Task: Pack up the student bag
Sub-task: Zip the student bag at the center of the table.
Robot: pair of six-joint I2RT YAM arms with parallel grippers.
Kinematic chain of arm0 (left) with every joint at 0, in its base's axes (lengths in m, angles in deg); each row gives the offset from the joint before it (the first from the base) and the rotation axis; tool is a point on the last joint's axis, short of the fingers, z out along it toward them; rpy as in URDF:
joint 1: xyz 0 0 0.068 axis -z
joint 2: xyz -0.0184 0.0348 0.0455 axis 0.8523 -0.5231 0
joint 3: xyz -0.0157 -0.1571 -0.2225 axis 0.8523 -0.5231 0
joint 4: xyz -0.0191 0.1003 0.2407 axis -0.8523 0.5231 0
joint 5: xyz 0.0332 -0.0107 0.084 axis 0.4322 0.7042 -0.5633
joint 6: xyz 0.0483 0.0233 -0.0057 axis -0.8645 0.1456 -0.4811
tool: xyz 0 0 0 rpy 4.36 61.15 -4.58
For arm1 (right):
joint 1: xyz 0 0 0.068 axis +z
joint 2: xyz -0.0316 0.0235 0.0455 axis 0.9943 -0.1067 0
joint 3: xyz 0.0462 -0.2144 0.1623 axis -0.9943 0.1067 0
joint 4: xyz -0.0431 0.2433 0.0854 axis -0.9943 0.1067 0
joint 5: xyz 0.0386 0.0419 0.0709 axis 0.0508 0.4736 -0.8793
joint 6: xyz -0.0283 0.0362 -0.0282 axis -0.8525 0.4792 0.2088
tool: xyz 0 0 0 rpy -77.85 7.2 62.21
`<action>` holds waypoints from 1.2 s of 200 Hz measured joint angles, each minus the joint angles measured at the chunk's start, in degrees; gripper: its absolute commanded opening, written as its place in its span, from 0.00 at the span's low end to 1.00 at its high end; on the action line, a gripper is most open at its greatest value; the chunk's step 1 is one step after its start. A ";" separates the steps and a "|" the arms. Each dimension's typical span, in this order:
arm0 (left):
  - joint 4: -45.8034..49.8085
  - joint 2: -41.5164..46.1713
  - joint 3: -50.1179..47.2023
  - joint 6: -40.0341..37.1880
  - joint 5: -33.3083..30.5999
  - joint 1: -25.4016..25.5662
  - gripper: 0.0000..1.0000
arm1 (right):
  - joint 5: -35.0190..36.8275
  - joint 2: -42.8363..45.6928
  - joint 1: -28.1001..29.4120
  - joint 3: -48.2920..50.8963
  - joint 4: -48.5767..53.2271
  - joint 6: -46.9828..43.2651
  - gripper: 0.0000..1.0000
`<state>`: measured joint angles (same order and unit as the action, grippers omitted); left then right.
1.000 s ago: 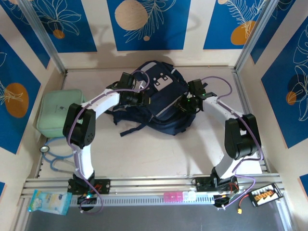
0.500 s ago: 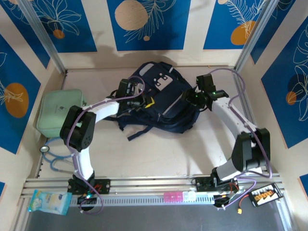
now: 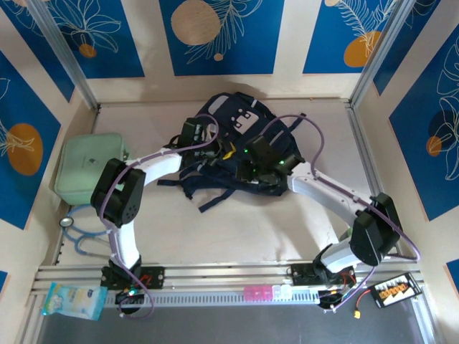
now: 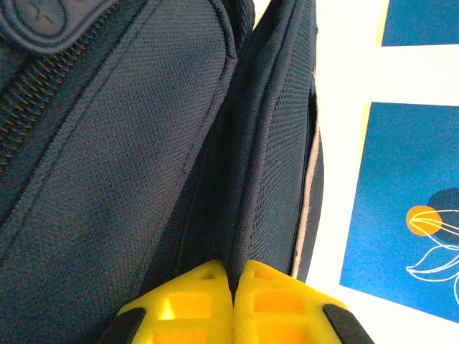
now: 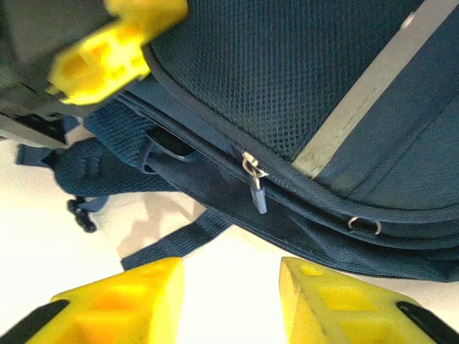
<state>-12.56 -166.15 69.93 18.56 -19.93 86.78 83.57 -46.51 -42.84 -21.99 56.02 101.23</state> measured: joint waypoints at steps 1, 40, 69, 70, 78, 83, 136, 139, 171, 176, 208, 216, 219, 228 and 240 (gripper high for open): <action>0.00 0.00 0.00 0.00 0.00 0.00 0.00 | 0.17 -0.22 0.11 0.00 -0.02 0.07 0.37; -0.07 0.00 0.00 0.04 0.00 0.00 0.00 | 4.72 -4.50 1.62 -0.02 -0.20 1.51 0.31; -0.35 0.00 0.00 0.11 0.00 0.00 0.00 | 6.29 -5.40 1.90 0.17 -2.12 2.78 0.29; -0.35 0.00 0.00 0.13 0.00 0.00 0.00 | 6.40 -5.46 1.92 0.17 -2.27 2.80 0.29; -0.37 0.00 0.00 0.26 0.00 0.00 0.00 | 6.86 -5.84 1.95 0.17 -3.04 2.97 0.29; -0.39 0.00 0.00 0.39 0.00 0.00 0.00 | 7.13 -6.14 2.01 0.17 -3.48 2.95 0.29; -0.37 0.00 0.00 0.90 -0.22 0.00 0.00 | 10.21 -10.34 2.43 -0.83 -4.52 2.93 0.26; -0.39 0.00 0.00 0.90 -0.24 0.00 0.00 | 10.43 -10.47 2.47 -0.96 -4.44 2.93 0.26; -0.35 0.00 0.24 0.85 -0.66 0.00 0.00 | 12.13 -11.54 2.51 -2.08 -3.52 2.93 0.16; -0.35 0.00 0.31 0.85 -0.66 0.00 0.00 | 12.39 -11.80 2.51 -2.40 -3.21 3.13 0.13; -0.13 0.00 0.46 0.52 -0.68 0.00 0.00 | 13.05 -12.59 2.51 -3.72 -2.05 3.96 0.01; 0.09 0.00 0.55 0.15 -0.68 0.00 0.00 | 13.03 -12.59 2.51 -3.72 -1.95 3.98 0.01; 0.13 0.00 0.55 -0.11 -0.68 0.00 0.00 | 13.05 -12.59 2.51 -3.72 -1.92 4.02 0.01; 0.48 0.00 0.61 -0.59 -0.68 0.00 0.00 | 13.03 -12.52 2.51 -3.67 -1.84 4.04 0.01; 0.66 0.00 0.66 -1.16 -0.70 -0.09 0.00 | 12.98 -12.04 2.51 -3.19 -1.99 4.13 0.01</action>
<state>-11.91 -166.15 70.59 17.40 -20.63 86.69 96.56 -58.56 -40.32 -25.19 54.03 105.37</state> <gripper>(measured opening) 0.045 0.059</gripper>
